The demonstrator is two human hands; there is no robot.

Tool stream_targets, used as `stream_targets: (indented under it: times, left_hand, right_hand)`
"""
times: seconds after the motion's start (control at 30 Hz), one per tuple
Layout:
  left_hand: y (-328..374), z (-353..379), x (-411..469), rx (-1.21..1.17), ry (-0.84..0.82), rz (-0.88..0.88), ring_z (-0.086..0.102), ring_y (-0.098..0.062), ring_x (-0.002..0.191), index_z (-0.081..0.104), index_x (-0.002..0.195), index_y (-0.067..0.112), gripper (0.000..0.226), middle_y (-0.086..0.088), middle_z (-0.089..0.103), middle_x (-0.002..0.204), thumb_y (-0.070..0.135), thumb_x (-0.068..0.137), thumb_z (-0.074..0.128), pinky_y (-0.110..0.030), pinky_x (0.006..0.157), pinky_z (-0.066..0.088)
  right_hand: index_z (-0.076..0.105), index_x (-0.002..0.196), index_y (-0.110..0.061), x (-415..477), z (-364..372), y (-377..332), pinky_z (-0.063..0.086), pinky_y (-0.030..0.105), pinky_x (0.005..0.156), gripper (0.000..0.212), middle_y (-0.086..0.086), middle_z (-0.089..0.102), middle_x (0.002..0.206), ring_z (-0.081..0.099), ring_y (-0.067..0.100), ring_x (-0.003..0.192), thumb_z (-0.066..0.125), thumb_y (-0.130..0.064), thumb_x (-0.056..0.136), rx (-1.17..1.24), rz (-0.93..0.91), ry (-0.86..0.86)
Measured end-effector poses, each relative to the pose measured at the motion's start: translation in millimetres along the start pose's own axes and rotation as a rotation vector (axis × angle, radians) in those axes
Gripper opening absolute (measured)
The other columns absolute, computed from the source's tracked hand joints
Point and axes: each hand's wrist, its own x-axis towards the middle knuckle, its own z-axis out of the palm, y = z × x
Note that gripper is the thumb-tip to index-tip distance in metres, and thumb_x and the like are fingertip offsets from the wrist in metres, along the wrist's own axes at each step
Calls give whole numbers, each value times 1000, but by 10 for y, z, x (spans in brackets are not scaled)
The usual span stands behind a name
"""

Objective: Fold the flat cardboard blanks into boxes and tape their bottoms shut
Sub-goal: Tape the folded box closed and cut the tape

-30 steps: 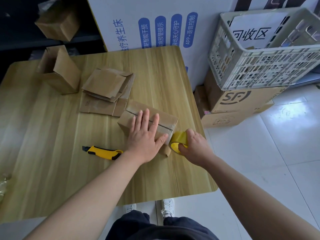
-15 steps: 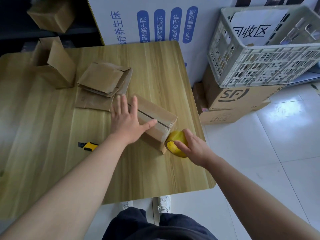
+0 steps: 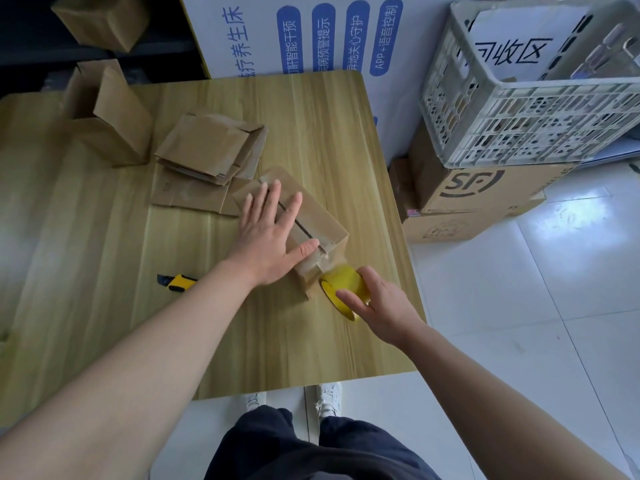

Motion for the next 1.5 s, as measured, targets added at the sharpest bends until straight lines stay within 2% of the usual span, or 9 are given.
stream_targets:
  times: [0.27, 0.4, 0.53, 0.67, 0.73, 0.9, 1.07, 1.3, 1.5]
  left_hand:
    - [-83, 7, -5, 21, 8, 45, -23, -25, 146, -11, 153, 27, 92, -11, -20, 159, 81, 78, 0, -47, 119, -11]
    - [-54, -47, -185, -211, 218, -19, -11, -24, 148, 0, 155, 25, 79, -9, -10, 162, 67, 91, 20, -43, 119, -5]
    - [-64, 155, -534, -496, 522, -424, 40, -33, 127, 42, 137, 5, 51, -20, 39, 139, 34, 95, 48, -40, 105, 35]
    - [-269, 493, -788, -618, 199, -1004, 48, -38, 114, 45, 129, 7, 44, -20, 37, 135, 26, 91, 59, -39, 91, 41]
    - [-373, 572, -827, -629, 58, -1120, 49, -41, 113, 38, 139, 13, 55, -22, 34, 137, 35, 93, 58, -40, 87, 43]
    - [-616, 834, -694, -672, -104, -1142, 47, -41, 118, 29, 148, 26, 59, -25, 26, 147, 46, 95, 49, -39, 86, 43]
    - [-688, 934, -657, -637, -103, -1168, 45, -43, 122, 50, 130, 10, 39, -27, 39, 138, 23, 93, 55, -42, 99, 40]
    - [-185, 769, -1109, -1131, 352, -1147, 58, -27, 91, 22, 144, 14, 81, -4, 56, 109, 10, 80, 72, -34, 80, 42]
    - [445, 322, -1405, -1186, 531, -724, 59, -4, 66, 47, 121, 23, 50, 5, 58, 79, 15, 81, 75, -27, 63, 54]
  right_hand:
    - [41, 99, -11, -30, 283, 20, 39, 33, 60, 33, 0, 51, 74, 46, 14, 63, 40, -44, 100, 198, 71, -50]
    - [42, 98, -13, -64, 390, -75, 41, 34, 64, 24, 1, 51, 78, 46, 13, 68, 34, -35, 104, 277, 95, -45]
    - [45, 98, -12, -54, 404, -114, 40, 32, 65, 23, 2, 53, 83, 48, 16, 73, 34, -32, 104, 317, 124, -28]
    - [47, 89, -19, -35, 369, -134, 39, 30, 65, 20, -3, 51, 79, 47, 13, 72, 36, -27, 104, 382, 139, 5]
    - [49, 88, -19, -26, 357, -136, 39, 28, 64, 20, -5, 51, 78, 48, 13, 72, 37, -25, 104, 402, 151, 18]
    - [56, 98, -13, -11, 344, -102, 42, 28, 67, 22, -2, 58, 83, 53, 14, 77, 39, -25, 103, 393, 179, 14]
    - [61, 102, -15, -7, 275, -130, 41, 22, 64, 18, -4, 61, 85, 55, 10, 77, 44, -22, 101, 412, 212, 24]
    - [54, 107, -20, -12, 194, -87, 47, 23, 67, 15, -4, 61, 95, 60, 12, 87, 60, -19, 94, 517, 215, 92]
    - [60, 89, -23, -48, 103, -149, 42, 19, 73, 4, -7, 60, 95, 56, 5, 86, 60, -21, 92, 421, 82, 120]
